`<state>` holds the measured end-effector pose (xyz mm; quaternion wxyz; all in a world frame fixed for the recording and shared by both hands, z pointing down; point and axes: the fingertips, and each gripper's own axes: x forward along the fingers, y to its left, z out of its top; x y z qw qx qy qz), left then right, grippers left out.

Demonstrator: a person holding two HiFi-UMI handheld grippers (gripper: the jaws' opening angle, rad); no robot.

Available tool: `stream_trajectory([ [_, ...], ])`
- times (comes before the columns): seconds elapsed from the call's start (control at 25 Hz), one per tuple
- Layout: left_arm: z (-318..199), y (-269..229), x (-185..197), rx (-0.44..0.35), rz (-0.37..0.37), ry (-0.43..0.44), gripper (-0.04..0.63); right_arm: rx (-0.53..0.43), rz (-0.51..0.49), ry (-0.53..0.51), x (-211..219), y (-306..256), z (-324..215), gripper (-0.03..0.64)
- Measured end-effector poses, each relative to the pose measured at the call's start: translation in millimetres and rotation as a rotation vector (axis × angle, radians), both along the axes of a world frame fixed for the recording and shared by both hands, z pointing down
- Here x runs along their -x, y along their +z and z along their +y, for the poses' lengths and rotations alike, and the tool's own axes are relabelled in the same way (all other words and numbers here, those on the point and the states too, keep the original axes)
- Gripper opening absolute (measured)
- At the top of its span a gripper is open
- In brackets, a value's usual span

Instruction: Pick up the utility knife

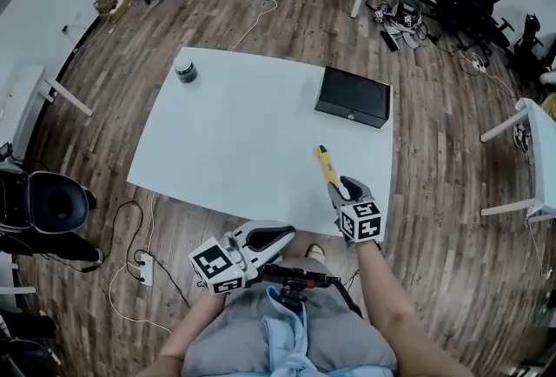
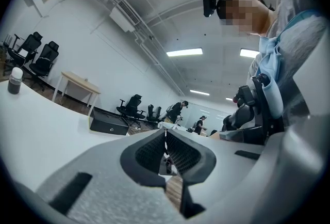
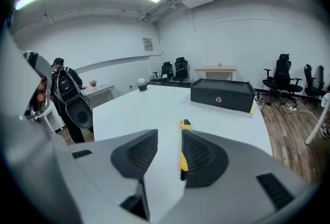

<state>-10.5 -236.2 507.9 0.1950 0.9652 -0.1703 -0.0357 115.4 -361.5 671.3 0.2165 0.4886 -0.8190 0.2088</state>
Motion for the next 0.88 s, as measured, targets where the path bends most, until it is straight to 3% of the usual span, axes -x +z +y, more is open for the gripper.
stream_trajectory([
  [0.48, -27, 12, 7, 0.02, -0.033, -0.052, 0.018, 0.121, 0.062, 0.019, -5, 38, -12, 0.123],
  [0.88, -14, 22, 1, 0.033, -0.05, -0.018, 0.02, 0.196, 0.09, 0.038, -6, 56, -21, 0.129],
])
